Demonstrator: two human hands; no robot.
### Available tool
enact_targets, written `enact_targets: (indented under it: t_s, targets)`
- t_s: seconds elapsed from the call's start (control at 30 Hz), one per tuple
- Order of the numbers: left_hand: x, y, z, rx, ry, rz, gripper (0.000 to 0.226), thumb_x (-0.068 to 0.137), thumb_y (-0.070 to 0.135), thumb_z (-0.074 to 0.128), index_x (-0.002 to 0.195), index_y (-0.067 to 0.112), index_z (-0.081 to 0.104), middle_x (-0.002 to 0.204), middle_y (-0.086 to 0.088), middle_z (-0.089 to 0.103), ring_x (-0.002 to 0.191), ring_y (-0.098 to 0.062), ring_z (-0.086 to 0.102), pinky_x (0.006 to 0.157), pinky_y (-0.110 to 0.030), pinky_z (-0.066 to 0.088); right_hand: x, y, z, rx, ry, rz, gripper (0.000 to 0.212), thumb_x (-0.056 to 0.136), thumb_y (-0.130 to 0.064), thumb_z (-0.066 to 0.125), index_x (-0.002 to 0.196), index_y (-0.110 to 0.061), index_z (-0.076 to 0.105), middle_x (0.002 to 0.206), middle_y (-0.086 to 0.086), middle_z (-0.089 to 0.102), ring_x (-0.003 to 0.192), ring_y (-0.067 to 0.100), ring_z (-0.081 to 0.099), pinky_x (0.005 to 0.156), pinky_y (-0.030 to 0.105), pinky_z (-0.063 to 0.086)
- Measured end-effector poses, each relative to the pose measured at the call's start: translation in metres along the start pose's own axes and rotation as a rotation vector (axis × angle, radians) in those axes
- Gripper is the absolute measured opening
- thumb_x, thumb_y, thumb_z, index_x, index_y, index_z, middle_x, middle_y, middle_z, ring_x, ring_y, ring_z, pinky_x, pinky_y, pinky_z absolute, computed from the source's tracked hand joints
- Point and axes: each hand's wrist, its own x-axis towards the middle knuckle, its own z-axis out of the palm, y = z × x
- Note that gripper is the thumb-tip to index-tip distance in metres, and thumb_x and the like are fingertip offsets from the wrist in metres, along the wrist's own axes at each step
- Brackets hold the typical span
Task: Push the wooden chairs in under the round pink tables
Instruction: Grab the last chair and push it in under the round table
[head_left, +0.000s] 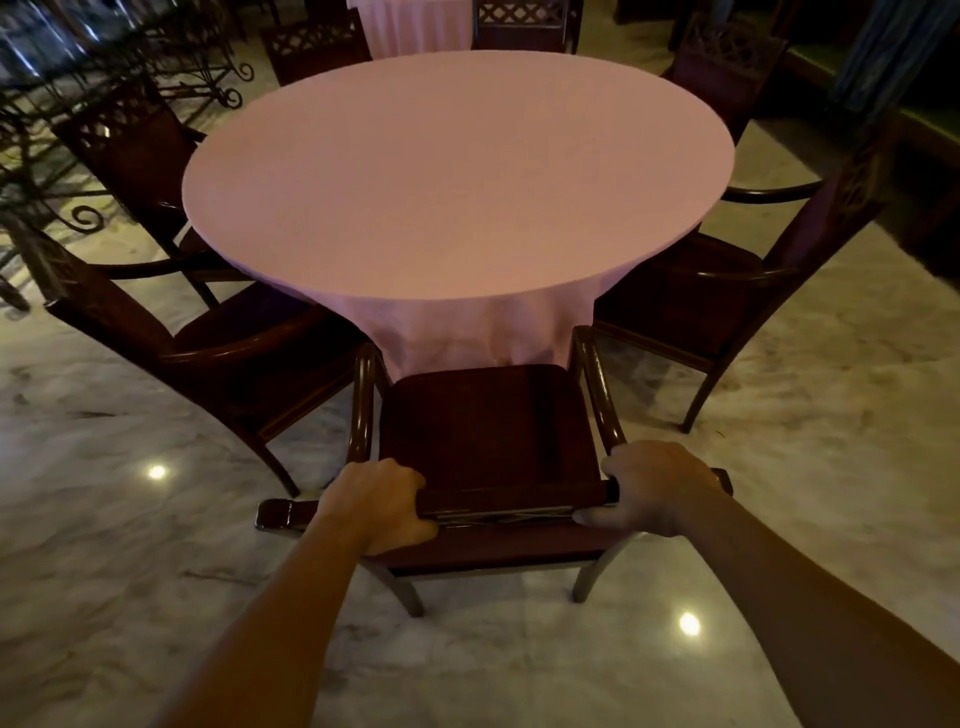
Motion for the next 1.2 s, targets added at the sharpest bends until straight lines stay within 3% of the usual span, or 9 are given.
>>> enact_targets:
  t_s: [0.17, 0.3, 0.47, 0.7, 0.83, 0.97, 1.07, 1.2]
  targets:
    - [0.036, -0.002, -0.015, 0.002, 0.017, -0.017, 0.04, 0.082, 0.064, 0.058, 0.091, 0.026, 0.069, 0.073, 0.011, 0.059, 0.07, -0.01, 0.062, 0.068, -0.028, 0.048, 0.034, 0.023, -0.015, -0.003, 0.006, 0.0, 0.066, 0.069, -0.094, 0.043, 0.084, -0.033, 0.061, 0.082, -0.012, 0.054, 0.077, 0.009, 0.055, 0.073, 0.033, 0.05]
    - [0.067, -0.011, -0.026, -0.009, 0.024, -0.023, 0.04, 0.081, 0.064, 0.056, 0.089, 0.027, 0.068, 0.075, 0.01, 0.061, 0.071, -0.01, 0.063, 0.071, -0.03, 0.053, 0.064, 0.039, -0.026, 0.008, -0.002, 0.005, 0.071, 0.066, -0.095, 0.042, 0.089, -0.032, 0.065, 0.085, -0.012, 0.055, 0.08, 0.009, 0.056, 0.074, 0.034, 0.051]
    - [0.103, -0.022, -0.043, 0.008, 0.042, -0.017, 0.038, 0.084, 0.063, 0.058, 0.091, 0.028, 0.067, 0.072, 0.012, 0.056, 0.07, -0.009, 0.059, 0.069, -0.027, 0.045, 0.102, 0.056, -0.041, -0.019, 0.003, -0.006, 0.074, 0.064, -0.097, 0.037, 0.089, -0.033, 0.066, 0.085, -0.012, 0.056, 0.081, 0.01, 0.057, 0.075, 0.036, 0.052]
    - [0.134, -0.032, -0.053, -0.032, 0.032, -0.026, 0.031, 0.082, 0.062, 0.059, 0.081, 0.031, 0.058, 0.075, 0.009, 0.063, 0.07, -0.009, 0.063, 0.07, -0.027, 0.05, 0.134, 0.072, -0.054, -0.036, -0.026, -0.018, 0.075, 0.066, -0.096, 0.037, 0.093, -0.033, 0.066, 0.087, -0.012, 0.055, 0.082, 0.011, 0.057, 0.073, 0.033, 0.05]
    - [0.155, -0.038, -0.057, -0.053, 0.029, -0.046, 0.037, 0.08, 0.066, 0.057, 0.085, 0.03, 0.064, 0.076, 0.009, 0.065, 0.07, -0.008, 0.063, 0.074, -0.03, 0.056, 0.155, 0.085, -0.061, -0.026, -0.02, -0.027, 0.077, 0.063, -0.098, 0.035, 0.094, -0.034, 0.066, 0.089, -0.013, 0.056, 0.084, 0.01, 0.057, 0.074, 0.033, 0.05]
    - [0.171, -0.037, -0.064, -0.049, 0.015, -0.056, 0.032, 0.081, 0.064, 0.059, 0.079, 0.032, 0.057, 0.075, 0.009, 0.062, 0.071, -0.011, 0.063, 0.072, -0.03, 0.053, 0.173, 0.098, -0.063, -0.042, -0.021, -0.039, 0.079, 0.063, -0.099, 0.033, 0.095, -0.034, 0.066, 0.089, -0.012, 0.056, 0.085, 0.012, 0.058, 0.077, 0.036, 0.053]
    - [0.18, -0.035, -0.069, -0.049, 0.01, -0.092, 0.035, 0.079, 0.065, 0.06, 0.085, 0.03, 0.063, 0.079, 0.009, 0.064, 0.075, -0.014, 0.065, 0.07, -0.031, 0.051, 0.183, 0.106, -0.067, -0.055, -0.017, -0.053, 0.079, 0.064, -0.098, 0.034, 0.094, -0.034, 0.068, 0.087, -0.012, 0.056, 0.084, 0.013, 0.059, 0.075, 0.036, 0.052]
    - [0.191, -0.033, -0.075, -0.024, 0.011, -0.094, 0.033, 0.081, 0.063, 0.061, 0.085, 0.031, 0.058, 0.079, 0.01, 0.058, 0.078, -0.014, 0.063, 0.071, -0.031, 0.047, 0.194, 0.114, -0.074, -0.084, -0.007, -0.064, 0.079, 0.065, -0.097, 0.034, 0.096, -0.033, 0.068, 0.087, -0.011, 0.055, 0.085, 0.015, 0.06, 0.072, 0.035, 0.049]
